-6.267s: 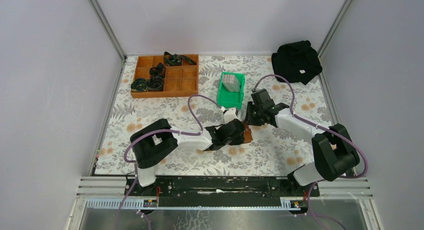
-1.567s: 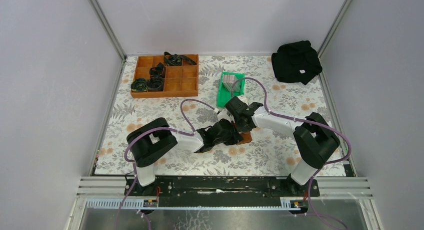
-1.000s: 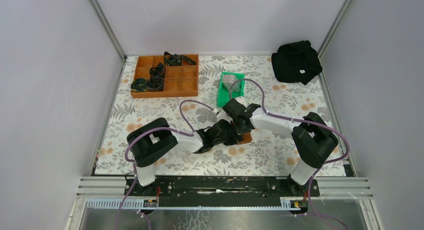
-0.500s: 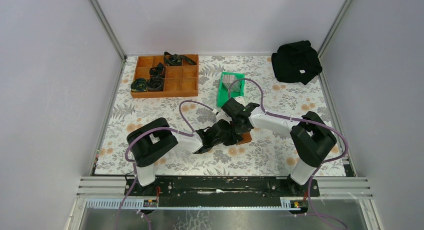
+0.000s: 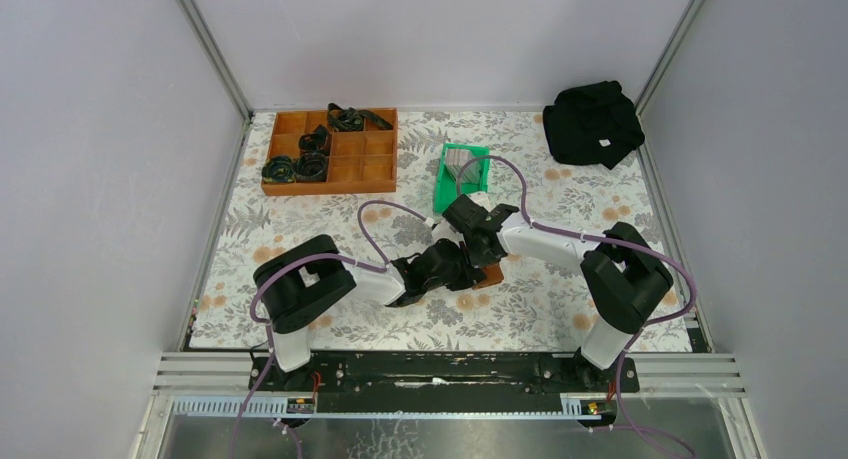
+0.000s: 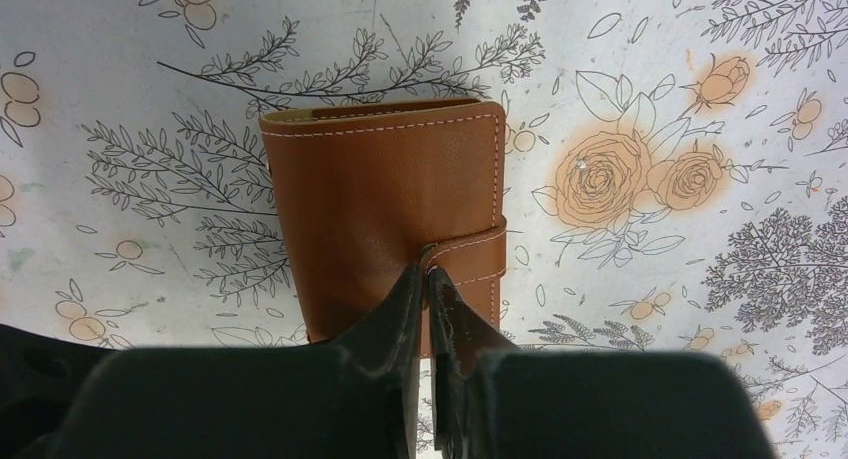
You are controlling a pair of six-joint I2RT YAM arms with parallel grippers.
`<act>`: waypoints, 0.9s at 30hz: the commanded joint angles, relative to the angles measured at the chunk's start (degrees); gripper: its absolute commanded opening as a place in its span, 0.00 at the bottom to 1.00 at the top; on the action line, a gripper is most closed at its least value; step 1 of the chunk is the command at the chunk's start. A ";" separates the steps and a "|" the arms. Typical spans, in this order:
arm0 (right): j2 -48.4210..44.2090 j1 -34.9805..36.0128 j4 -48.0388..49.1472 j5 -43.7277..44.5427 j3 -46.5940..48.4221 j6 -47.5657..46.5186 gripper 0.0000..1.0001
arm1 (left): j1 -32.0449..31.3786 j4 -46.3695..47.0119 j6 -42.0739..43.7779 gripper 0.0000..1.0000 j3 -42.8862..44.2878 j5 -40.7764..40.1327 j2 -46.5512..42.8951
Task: Put the credit cards into the card holder
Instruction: Close the card holder at the center of the board.
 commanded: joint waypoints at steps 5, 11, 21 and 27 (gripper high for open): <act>-0.13 1.13 0.74 0.95 3.81 1.38 0.04 | 0.85 -14.89 3.48 0.00 -4.02 -2.20 3.38; 0.04 1.13 0.58 2.13 4.72 1.19 0.00 | 1.11 -14.88 3.81 0.00 -3.98 -2.06 3.38; 1.89 1.09 0.99 3.43 5.65 0.14 0.00 | 1.52 -15.05 4.35 0.00 -3.99 -1.77 3.38; 3.24 1.09 0.96 4.13 6.68 -0.26 0.00 | 1.80 -15.00 4.69 0.00 -4.09 -1.39 3.56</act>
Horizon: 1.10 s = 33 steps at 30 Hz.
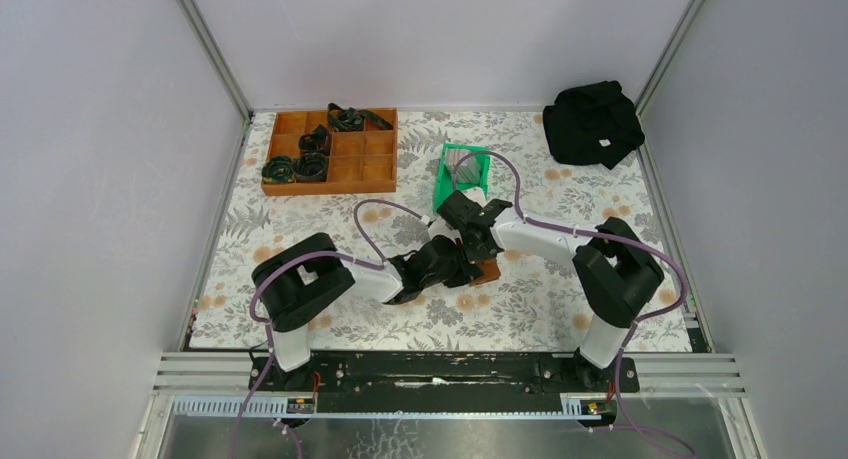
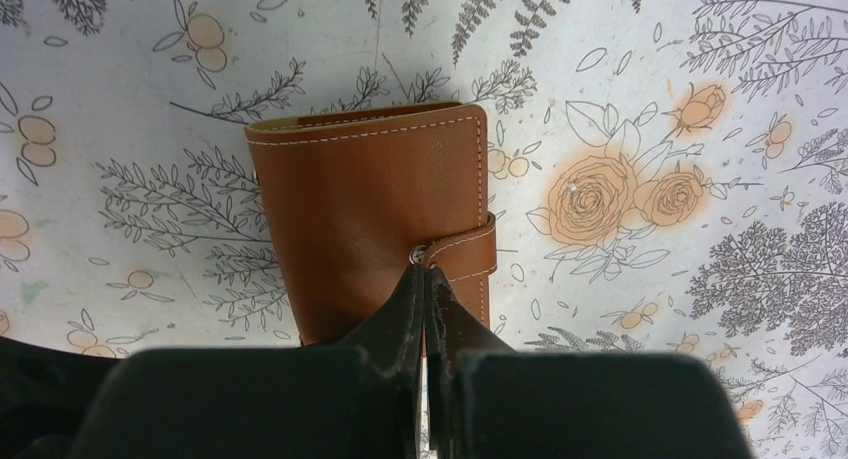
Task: Put the credit cards into the card holder
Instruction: Close the card holder at the center of the board.
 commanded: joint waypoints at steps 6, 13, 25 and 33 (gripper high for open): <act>1.80 0.86 2.88 2.65 4.08 -0.41 0.00 | 0.62 -15.18 5.04 0.00 -3.73 -1.64 3.95; 2.81 0.93 3.20 1.97 4.74 -0.29 0.00 | 0.66 -14.76 5.02 0.00 -3.87 -1.45 4.19; 2.97 0.93 3.40 -0.77 5.74 1.36 0.00 | 0.75 -12.87 4.03 0.00 -5.02 -1.06 4.31; 3.47 0.87 3.58 -2.08 5.74 2.17 0.00 | 1.23 -5.07 1.24 0.00 -8.69 1.56 4.68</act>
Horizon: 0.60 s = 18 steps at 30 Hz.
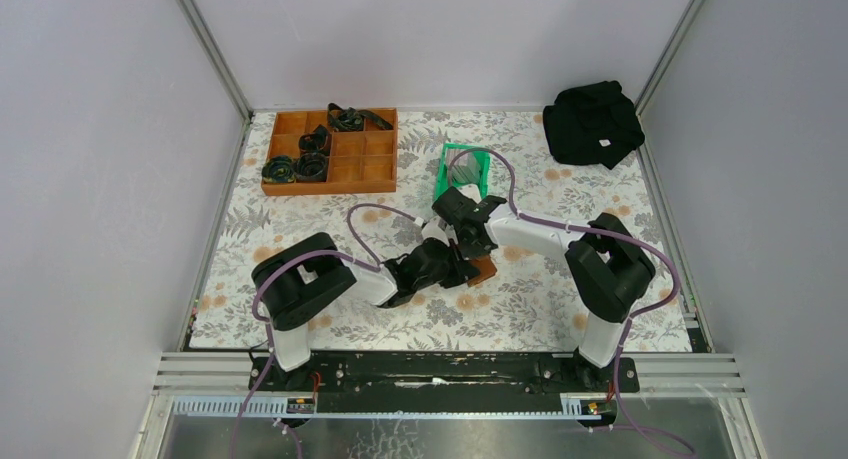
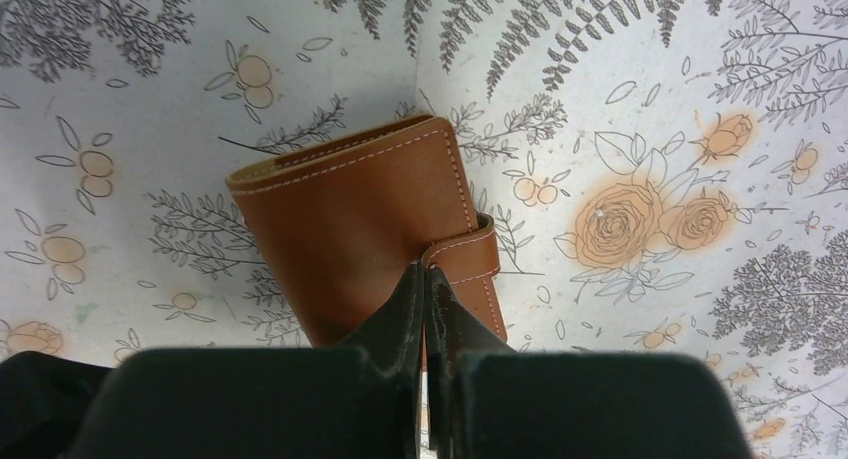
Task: Put the credit cards into the card holder
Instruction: Close the card holder at the center of the board.
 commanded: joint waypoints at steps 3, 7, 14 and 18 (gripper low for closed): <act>0.82 0.82 3.49 -2.00 2.62 1.89 0.00 | 0.45 -10.28 1.92 0.00 -5.94 0.76 4.55; 1.31 0.90 3.29 -2.22 2.88 1.92 0.00 | 0.54 -9.14 1.18 0.00 -6.64 1.25 4.98; 1.87 0.91 3.34 -2.64 2.27 1.89 0.00 | 0.48 -10.37 0.37 0.00 -7.62 0.68 4.76; 1.62 0.87 3.99 -2.55 0.94 1.93 0.00 | 0.68 -14.83 1.54 0.00 -6.37 -0.70 2.89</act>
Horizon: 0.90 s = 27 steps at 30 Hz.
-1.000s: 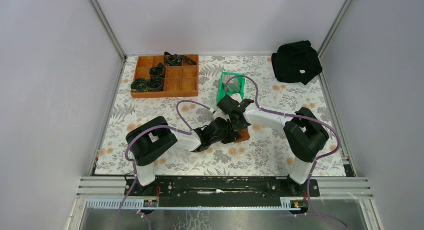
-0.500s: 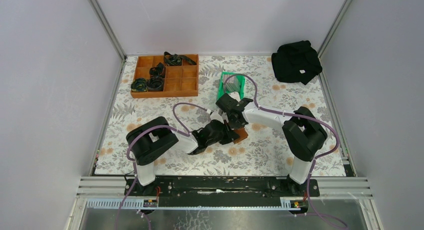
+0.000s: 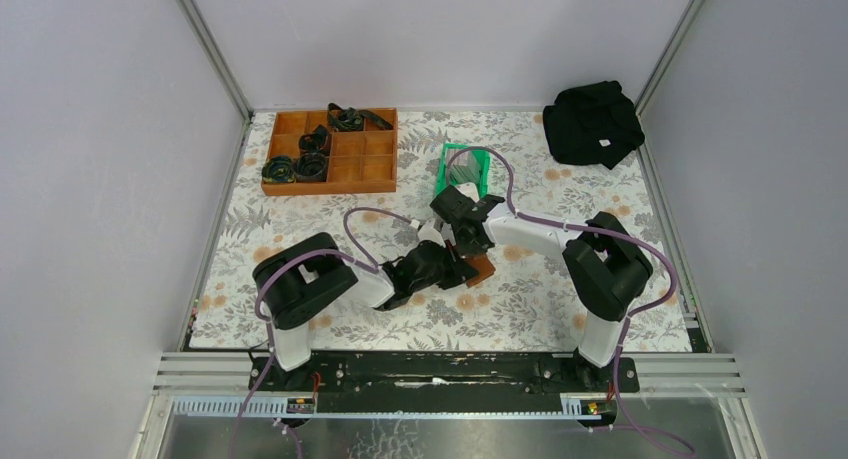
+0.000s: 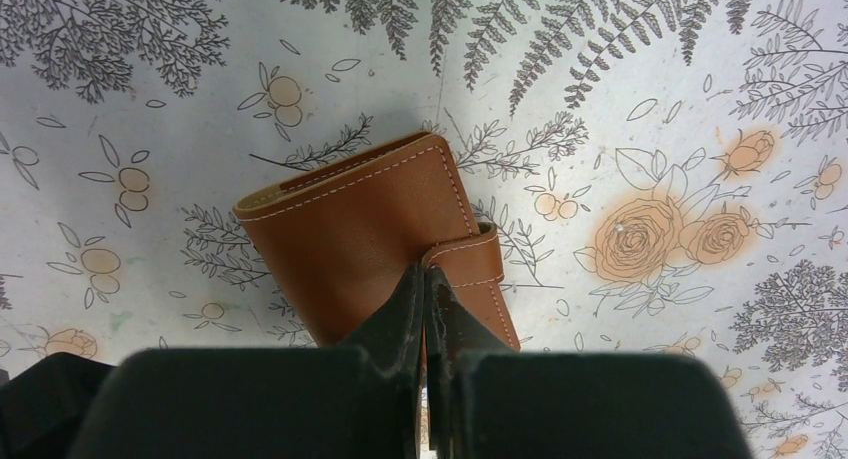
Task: Put the credit cards into the card holder
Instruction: Close the card holder at the center of the board.
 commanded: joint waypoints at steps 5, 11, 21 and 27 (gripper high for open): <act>0.89 0.84 3.64 -1.85 -1.35 1.16 0.00 | 0.42 -27.59 5.12 0.17 -1.29 -4.23 -2.02; 0.85 0.74 4.78 -1.98 -2.64 0.75 0.00 | 0.56 -32.57 6.22 0.33 0.93 -7.24 -6.70; 0.17 0.75 5.72 -1.88 -4.02 -0.22 0.00 | 0.50 -36.84 3.10 0.38 -1.03 -12.91 -13.57; -0.29 0.76 5.64 -1.72 -4.24 -0.53 0.00 | 0.93 -37.19 2.29 0.38 -1.91 -15.40 -13.24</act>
